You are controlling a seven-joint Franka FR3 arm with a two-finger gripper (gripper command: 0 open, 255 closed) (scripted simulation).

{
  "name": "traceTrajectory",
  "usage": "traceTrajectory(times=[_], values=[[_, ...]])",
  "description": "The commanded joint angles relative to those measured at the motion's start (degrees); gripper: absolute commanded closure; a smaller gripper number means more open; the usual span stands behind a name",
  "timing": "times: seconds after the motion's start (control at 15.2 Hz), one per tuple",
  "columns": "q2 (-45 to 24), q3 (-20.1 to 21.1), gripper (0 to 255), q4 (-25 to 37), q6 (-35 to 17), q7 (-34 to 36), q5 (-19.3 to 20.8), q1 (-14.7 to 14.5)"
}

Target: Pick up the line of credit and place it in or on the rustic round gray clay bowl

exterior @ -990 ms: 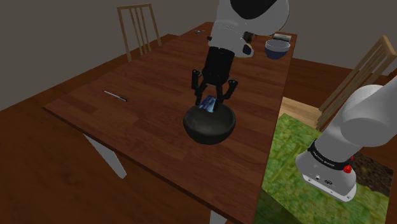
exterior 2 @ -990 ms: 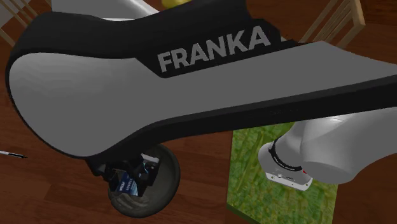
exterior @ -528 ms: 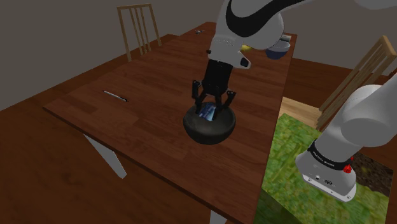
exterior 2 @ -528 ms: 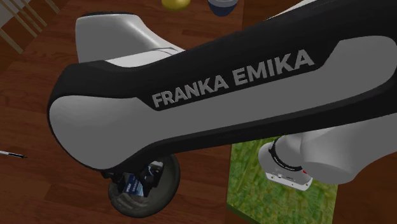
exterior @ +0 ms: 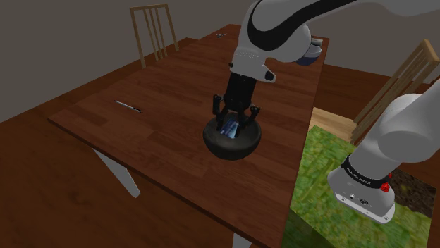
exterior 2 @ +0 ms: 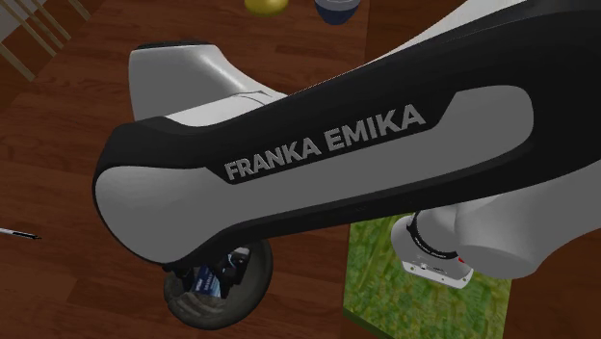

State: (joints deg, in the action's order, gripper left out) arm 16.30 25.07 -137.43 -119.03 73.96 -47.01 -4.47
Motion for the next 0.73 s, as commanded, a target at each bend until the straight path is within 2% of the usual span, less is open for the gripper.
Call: traceTrajectory(times=[0.0, 0.07, 0.13, 0.46, 0.66], values=[[0.0, 0.0, 255, -0.01, -0.01, -0.01, 0.0, 0.0], [0.0, 0.0, 255, -0.01, -0.01, -0.01, 0.0, 0.0], [0.0, 0.0, 0, -0.01, -0.01, -0.01, 0.0, 0.0], [0.0, 0.0, 0, -0.01, -0.01, -0.01, 0.0, 0.0], [2.62, -2.64, 0, 2.34, 5.94, 0.67, 2.2, 1.46]])
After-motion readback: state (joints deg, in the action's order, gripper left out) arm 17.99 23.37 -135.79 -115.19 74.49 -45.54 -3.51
